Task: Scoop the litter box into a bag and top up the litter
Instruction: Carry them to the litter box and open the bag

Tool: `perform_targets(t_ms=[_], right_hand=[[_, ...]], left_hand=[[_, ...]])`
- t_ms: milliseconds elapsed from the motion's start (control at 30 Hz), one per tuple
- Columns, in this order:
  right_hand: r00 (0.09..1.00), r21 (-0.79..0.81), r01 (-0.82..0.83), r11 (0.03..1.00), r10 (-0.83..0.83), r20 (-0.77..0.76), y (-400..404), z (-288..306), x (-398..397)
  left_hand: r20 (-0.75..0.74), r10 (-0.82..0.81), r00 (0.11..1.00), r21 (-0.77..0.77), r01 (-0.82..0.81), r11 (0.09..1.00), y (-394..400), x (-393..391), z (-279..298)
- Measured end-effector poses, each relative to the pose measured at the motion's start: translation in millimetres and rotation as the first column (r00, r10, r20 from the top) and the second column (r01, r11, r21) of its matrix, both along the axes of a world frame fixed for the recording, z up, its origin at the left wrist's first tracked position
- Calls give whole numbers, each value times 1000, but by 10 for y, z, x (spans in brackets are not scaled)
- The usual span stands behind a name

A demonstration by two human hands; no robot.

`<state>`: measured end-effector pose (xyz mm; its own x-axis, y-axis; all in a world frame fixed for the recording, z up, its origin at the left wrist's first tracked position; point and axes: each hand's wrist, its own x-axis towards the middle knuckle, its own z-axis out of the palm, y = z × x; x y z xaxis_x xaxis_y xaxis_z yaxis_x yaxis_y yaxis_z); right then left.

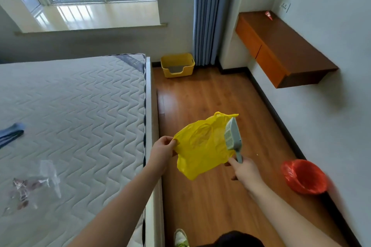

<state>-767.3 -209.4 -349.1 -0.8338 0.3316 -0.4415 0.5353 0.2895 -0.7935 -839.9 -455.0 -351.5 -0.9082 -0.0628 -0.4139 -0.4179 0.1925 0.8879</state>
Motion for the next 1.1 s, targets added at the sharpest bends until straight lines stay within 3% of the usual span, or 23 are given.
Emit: perform_targets(t_ms=[300,433,600,733,933,1100], right_hand=[[994,61,-24,998,30,-104,281,57,-834],[996,52,-68,996,71,-57,524,-121,-1422],[979,90,-118,989,131,-155,837,-62,-2206],[945,182,-232,955,266,-190,1056,12,-2791],[922,-44,-381,923,376,-94,888,-38,-3292],[907,19,-411,911,411,-95,521,-196,-3654]], left_hand=[[-102,-157,982,-285,122,951,336,-973,-149],[-73,-280,957,-420,226,879,568,-1434,-223],[-54,-378,924,-555,287,781,877,-1986,-156],[-95,-392,915,-569,273,775,1061,-2353,-69],[-174,-307,936,-492,187,850,1238,-2721,19],[-224,-200,954,-404,96,910,1234,-3083,-25]])
